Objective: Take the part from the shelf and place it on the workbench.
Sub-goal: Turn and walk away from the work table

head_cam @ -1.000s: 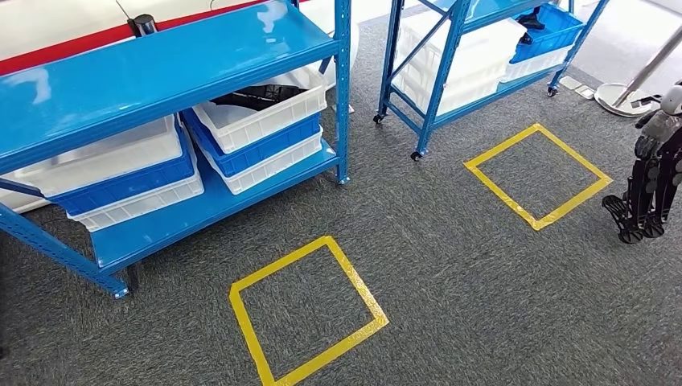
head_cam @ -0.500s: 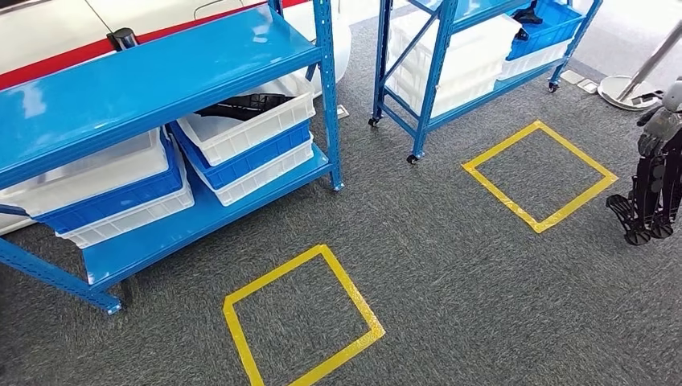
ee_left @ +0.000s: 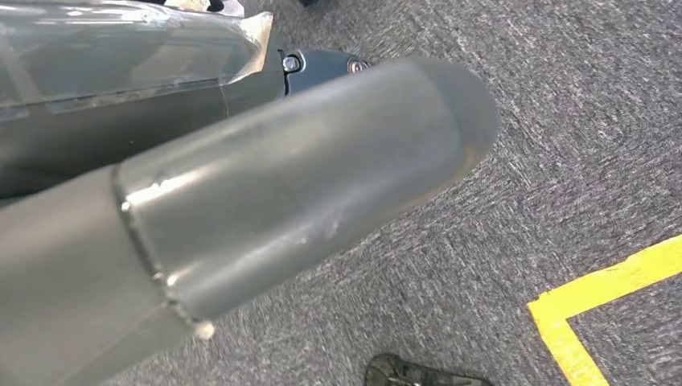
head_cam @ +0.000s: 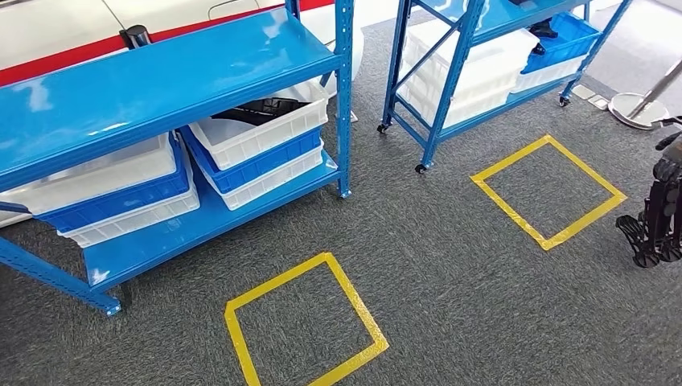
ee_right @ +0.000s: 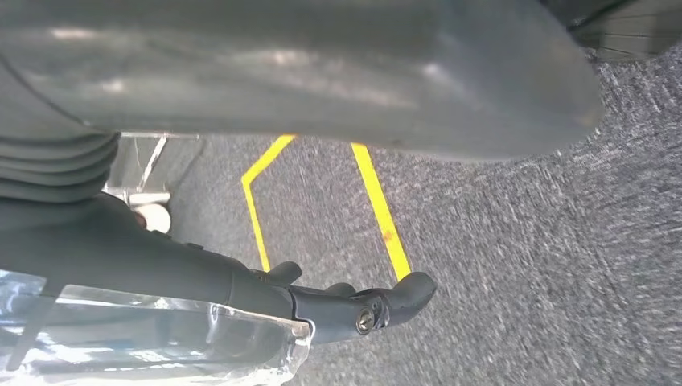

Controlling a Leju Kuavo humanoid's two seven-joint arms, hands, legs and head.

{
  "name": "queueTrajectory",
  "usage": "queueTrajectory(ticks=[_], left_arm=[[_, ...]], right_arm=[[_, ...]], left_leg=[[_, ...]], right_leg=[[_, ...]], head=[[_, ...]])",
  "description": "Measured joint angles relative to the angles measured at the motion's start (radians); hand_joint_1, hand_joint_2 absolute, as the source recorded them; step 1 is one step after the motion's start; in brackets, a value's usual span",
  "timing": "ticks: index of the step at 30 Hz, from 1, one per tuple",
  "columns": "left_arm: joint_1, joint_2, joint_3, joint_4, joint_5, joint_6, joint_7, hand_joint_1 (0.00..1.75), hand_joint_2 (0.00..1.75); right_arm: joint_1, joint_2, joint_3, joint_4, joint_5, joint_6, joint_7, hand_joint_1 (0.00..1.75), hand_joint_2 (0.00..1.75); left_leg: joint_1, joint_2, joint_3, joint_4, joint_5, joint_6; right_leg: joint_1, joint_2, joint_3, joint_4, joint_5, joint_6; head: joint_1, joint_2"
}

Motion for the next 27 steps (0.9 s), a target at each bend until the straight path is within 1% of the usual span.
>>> queueTrajectory(ticks=[1, 2, 3, 4, 5, 6, 7, 8, 9, 10, 11, 12, 13, 14, 15, 16, 17, 18, 19, 20, 21, 22, 23, 24, 25, 26, 27], left_arm=[[0.0, 0.0, 0.0, 0.0, 0.0, 0.0, 0.0, 0.0, 0.0], [0.0, 0.0, 0.0, 0.0, 0.0, 0.0, 0.0, 0.0, 0.0], [-0.001, 0.0, 0.0, 0.0, 0.0, 0.0, 0.0, 0.0, 0.0], [0.0, 0.0, 0.001, 0.0, 0.0, 0.0, 0.001, 0.0, 0.0], [0.0, 0.0, 0.001, 0.0, 0.0, 0.001, 0.001, 0.0, 0.0], [0.0, 0.001, 0.001, 0.0, 0.001, 0.001, 0.001, 0.0, 0.0], [0.001, 0.002, 0.001, 0.0, 0.001, 0.001, 0.001, 0.0, 0.0], [0.001, 0.002, 0.001, 0.0, 0.002, 0.001, 0.001, 0.0, 0.0], [0.0, 0.002, 0.001, 0.0, 0.002, 0.001, 0.0, 0.0, 0.0], [0.0, 0.002, 0.001, 0.001, 0.002, 0.001, 0.0, 0.0, 0.0], [-0.001, 0.002, 0.001, 0.001, 0.003, 0.001, 0.0, 0.0, 0.0], [-0.001, 0.002, 0.001, 0.001, 0.003, 0.001, 0.0, 0.0, 0.0], [0.0, 0.002, 0.001, 0.001, 0.004, 0.001, 0.0, 0.0, 0.0], [0.0, 0.002, 0.001, 0.001, 0.005, 0.001, 0.0, 0.0, 0.0], [0.0, 0.002, 0.001, 0.001, 0.005, 0.0, 0.0, 0.0, 0.0], [0.0, 0.002, 0.001, 0.001, 0.006, 0.0, 0.0, 0.0, 0.0], [-0.001, 0.003, 0.001, 0.001, 0.006, 0.0, 0.0, 0.0, 0.0], [-0.003, 0.002, 0.001, 0.001, 0.006, 0.0, 0.001, 0.0, 0.0], [-0.005, 0.002, 0.001, 0.001, 0.006, 0.0, 0.002, 0.0, 0.0], [-0.007, 0.002, 0.001, 0.001, 0.006, 0.0, 0.004, 0.0, 0.0], [-0.007, 0.002, 0.002, 0.001, 0.007, 0.0, 0.007, 0.0, 0.0], [-0.006, 0.001, 0.003, 0.001, 0.008, 0.0, 0.011, 0.0, 0.0], [-0.006, 0.0, 0.004, 0.001, 0.01, 0.0, 0.016, 0.0, 0.0], [-0.006, 0.0, 0.005, 0.001, 0.012, 0.0, 0.022, 0.0, 0.0], [-0.006, -0.001, 0.006, 0.001, 0.014, 0.001, 0.027, 0.0, 0.0], [-0.007, -0.001, 0.007, 0.001, 0.017, 0.001, 0.033, 0.0, 0.0], [-0.007, -0.001, 0.007, 0.001, 0.019, 0.001, 0.037, 0.0, 0.0]], right_arm=[[0.001, -0.001, 0.0, 0.0, 0.0, 0.0, 0.0, 0.0, 0.0], [0.002, -0.001, 0.0, 0.001, 0.0, 0.0, 0.0, 0.0, 0.0], [0.001, -0.002, 0.0, 0.001, 0.0, 0.0, 0.0, 0.0, 0.0], [0.0, -0.002, 0.0, 0.002, 0.001, 0.0, 0.0, 0.0, 0.0], [-0.002, -0.002, 0.0, 0.002, 0.001, 0.001, 0.0, 0.0, 0.0], [-0.003, -0.002, 0.0, 0.002, 0.001, 0.001, 0.0, 0.0, 0.0], [-0.004, -0.002, 0.0, 0.002, 0.002, 0.001, 0.0, 0.0, 0.0], [-0.004, -0.001, 0.0, 0.002, 0.002, 0.001, 0.0, 0.0, 0.0], [-0.003, -0.001, 0.0, 0.002, 0.002, 0.001, 0.0, 0.0, 0.0], [-0.002, -0.001, 0.0, 0.002, 0.002, 0.001, 0.0, 0.0, 0.0], [-0.002, 0.0, 0.0, 0.002, 0.002, 0.001, 0.0, 0.0, 0.0], [-0.001, 0.0, 0.0, 0.002, 0.002, 0.002, 0.0, 0.0, 0.0], [-0.001, 0.0, 0.0, 0.002, 0.002, 0.002, 0.0, 0.0, 0.0], [-0.001, 0.0, 0.0, 0.002, 0.002, 0.004, 0.0, 0.0, 0.0], [-0.001, 0.0, 0.0, 0.002, 0.002, 0.006, 0.0, 0.0, 0.0], [-0.001, 0.001, 0.0, 0.002, 0.002, 0.007, 0.001, 0.0, 0.0], [-0.001, 0.002, 0.0, 0.002, 0.002, 0.008, 0.001, 0.0, 0.0], [-0.001, 0.002, 0.0, 0.002, 0.002, 0.009, 0.002, 0.0, 0.0], [-0.001, 0.003, 0.0, 0.002, 0.002, 0.009, 0.002, 0.0, 0.0], [-0.001, 0.004, 0.0, 0.002, 0.002, 0.009, 0.002, 0.0, 0.0], [-0.002, 0.004, 0.0, 0.002, 0.002, 0.009, 0.003, 0.0, 0.0], [-0.003, 0.005, 0.0, 0.002, 0.003, 0.009, 0.004, 0.0, 0.0], [-0.003, 0.005, 0.0, 0.001, 0.004, 0.009, 0.004, 0.0, 0.0], [-0.003, 0.006, 0.0, 0.001, 0.005, 0.009, 0.005, 0.0, 0.0], [-0.003, 0.005, 0.0, 0.001, 0.007, 0.009, 0.006, 0.0, 0.0], [-0.002, 0.005, 0.0, 0.001, 0.009, 0.01, 0.007, 0.0, 0.0], [-0.001, 0.004, 0.0, 0.001, 0.011, 0.01, 0.008, 0.0, 0.0]], left_leg=[[0.003, -0.009, 0.003, 0.004, -0.006, -0.007], [0.002, -0.018, 0.004, 0.012, -0.015, -0.015], [0.001, -0.025, 0.003, 0.018, -0.023, -0.022], [0.001, -0.03, 0.002, 0.023, -0.03, -0.028], [0.001, -0.035, 0.001, 0.026, -0.034, -0.032], [0.005, -0.039, 0.001, 0.026, -0.036, -0.035], [0.008, -0.033, -0.001, 0.031, -0.04, -0.039], [0.01, -0.021, -0.009, 0.053, -0.053, -0.044], [0.011, -0.006, -0.029, 0.094, -0.074, -0.049], [0.012, 0.013, -0.059, 0.153, -0.102, -0.054], [0.013, 0.023, -0.097, 0.221, -0.13, -0.058], [0.015, 0.029, -0.133, 0.279, -0.148, -0.06], [0.016, 0.032, -0.156, 0.31, -0.148, -0.061], [0.016, 0.035, -0.161, 0.304, -0.129, -0.06], [0.016, 0.04, -0.146, 0.261, -0.094, -0.056], [0.015, 0.052, -0.118, 0.195, -0.053, -0.05], [0.01, 0.072, -0.089, 0.13, -0.024, -0.045], [0.005, 0.086, -0.067, 0.081, -0.007, -0.039], [0.0, 0.096, -0.057, 0.056, -0.002, -0.034], [-0.004, 0.097, -0.055, 0.048, -0.005, -0.031], [-0.006, 0.085, -0.055, 0.044, -0.004, -0.026], [-0.005, 0.075, -0.05, 0.036, 0.002, -0.021], [-0.003, 0.064, -0.042, 0.025, 0.008, -0.015], [0.0, 0.054, -0.035, 0.014, 0.016, -0.008], [0.002, 0.045, -0.03, 0.008, 0.021, -0.004], [0.001, 0.035, -0.029, 0.006, 0.022, 0.0], [0.001, 0.024, -0.03, 0.006, 0.022, 0.001]], right_leg=[[-0.006, 0.01, 0.025, -0.07, 0.037, 0.012], [-0.011, 0.019, 0.049, -0.131, 0.065, 0.017], [-0.014, 0.026, 0.066, -0.173, 0.083, 0.015], [-0.015, 0.031, 0.074, -0.192, 0.088, 0.007], [-0.012, 0.027, 0.076, -0.192, 0.087, -0.003], [-0.013, 0.022, 0.078, -0.192, 0.086, -0.013], [-0.013, 0.017, 0.08, -0.193, 0.085, -0.02], [-0.014, 0.011, 0.083, -0.194, 0.085, -0.027], [-0.015, 0.004, 0.086, -0.195, 0.083, -0.034], [-0.013, -0.003, 0.088, -0.196, 0.081, -0.039], [-0.011, -0.011, 0.09, -0.195, 0.078, -0.045], [-0.01, -0.019, 0.092, -0.195, 0.075, -0.048], [-0.008, -0.027, 0.094, -0.195, 0.073, -0.05], [-0.007, -0.034, 0.098, -0.195, 0.07, -0.05], [-0.006, -0.042, 0.102, -0.196, 0.066, -0.05], [-0.006, -0.049, 0.107, -0.196, 0.063, -0.048], [-0.003, -0.055, 0.112, -0.196, 0.059, -0.045], [-0.001, -0.062, 0.116, -0.196, 0.056, -0.04], [0.001, -0.069, 0.119, -0.196, 0.053, -0.035], [0.002, -0.077, 0.121, -0.198, 0.051, -0.03], [0.002, -0.086, 0.126, -0.202, 0.05, -0.024], [0.002, -0.089, 0.129, -0.203, 0.048, -0.019], [0.002, -0.079, 0.128, -0.194, 0.041, -0.016], [0.002, -0.062, 0.118, -0.167, 0.025, -0.017], [0.002, -0.041, 0.095, -0.119, 0.002, -0.021], [0.001, -0.022, 0.062, -0.056, -0.025, -0.026], [0.001, -0.014, 0.027, 0.008, -0.047, -0.029]], head=[[0.001, 0.0], [0.004, 0.0], [0.004, 0.0], [0.004, 0.0], [0.003, 0.0], [0.002, 0.0], [0.002, 0.0], [0.0, 0.0], [-0.001, 0.0], [-0.003, 0.0], [-0.004, 0.0], [-0.004, 0.0], [-0.004, 0.0], [-0.004, 0.0], [-0.004, 0.0], [-0.004, 0.0], [-0.004, 0.0], [-0.003, 0.0], [-0.003, 0.0], [-0.003, 0.0], [-0.003, 0.0], [-0.003, 0.0], [-0.002, 0.0], [0.0, 0.0], [0.002, 0.0], [0.003, 0.0], [0.004, 0.0]])
